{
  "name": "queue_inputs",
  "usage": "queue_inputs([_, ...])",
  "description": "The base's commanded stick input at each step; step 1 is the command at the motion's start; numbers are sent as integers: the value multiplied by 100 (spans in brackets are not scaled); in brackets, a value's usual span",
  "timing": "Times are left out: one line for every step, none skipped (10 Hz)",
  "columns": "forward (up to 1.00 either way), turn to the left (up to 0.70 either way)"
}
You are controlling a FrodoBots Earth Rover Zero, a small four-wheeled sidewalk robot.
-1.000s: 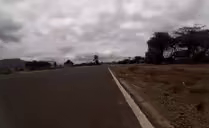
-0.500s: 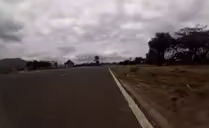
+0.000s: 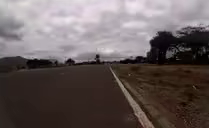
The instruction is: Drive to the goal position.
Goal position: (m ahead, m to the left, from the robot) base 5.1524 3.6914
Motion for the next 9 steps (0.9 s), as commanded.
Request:
queue_inputs([50,0])
queue_inputs([50,0])
queue_inputs([50,0])
queue_inputs([50,0])
queue_inputs([50,0])
queue_inputs([50,0])
queue_inputs([50,0])
queue_inputs([50,0])
queue_inputs([50,0])
